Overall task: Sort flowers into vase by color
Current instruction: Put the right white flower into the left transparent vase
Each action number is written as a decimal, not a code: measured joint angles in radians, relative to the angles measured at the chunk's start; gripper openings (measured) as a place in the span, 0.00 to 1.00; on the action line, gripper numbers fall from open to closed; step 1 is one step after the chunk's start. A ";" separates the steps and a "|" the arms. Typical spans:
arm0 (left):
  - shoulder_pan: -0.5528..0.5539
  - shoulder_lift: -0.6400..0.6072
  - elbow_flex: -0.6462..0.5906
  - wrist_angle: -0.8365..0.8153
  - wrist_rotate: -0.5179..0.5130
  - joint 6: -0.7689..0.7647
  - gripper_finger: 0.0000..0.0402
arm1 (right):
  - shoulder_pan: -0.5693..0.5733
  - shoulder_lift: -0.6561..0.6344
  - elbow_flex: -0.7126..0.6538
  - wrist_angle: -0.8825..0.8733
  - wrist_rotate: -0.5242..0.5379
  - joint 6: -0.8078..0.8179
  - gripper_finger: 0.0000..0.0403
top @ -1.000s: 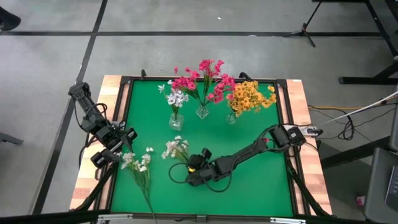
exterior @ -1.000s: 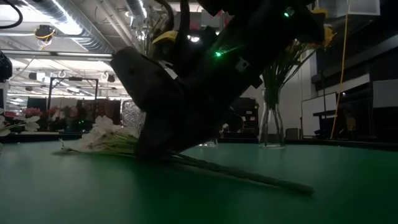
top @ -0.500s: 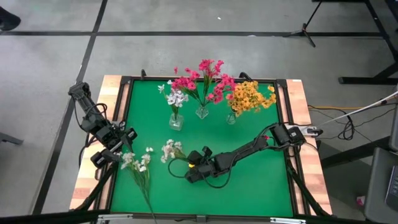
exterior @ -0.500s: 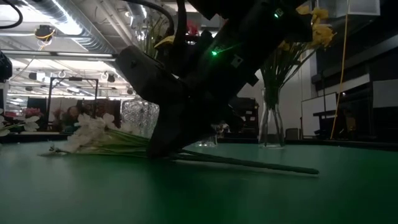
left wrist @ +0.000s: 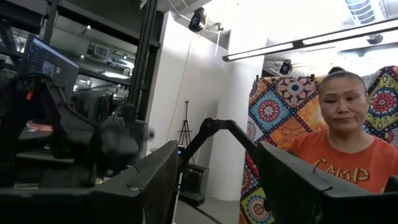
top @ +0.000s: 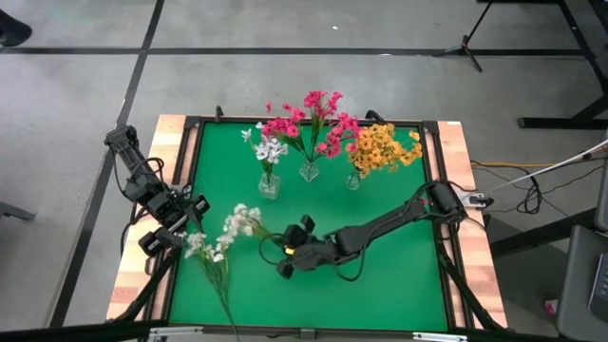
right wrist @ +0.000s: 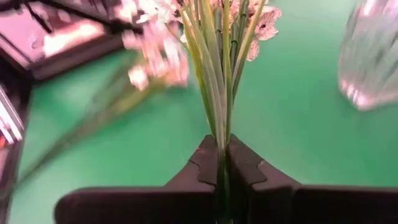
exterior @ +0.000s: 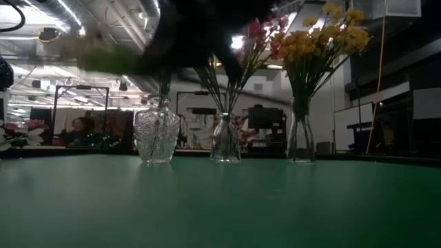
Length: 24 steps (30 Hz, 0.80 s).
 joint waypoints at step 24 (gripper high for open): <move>0.000 0.000 0.000 -0.025 0.004 -0.002 0.53 | -0.182 -0.055 -0.078 1.019 -0.288 -0.735 0.02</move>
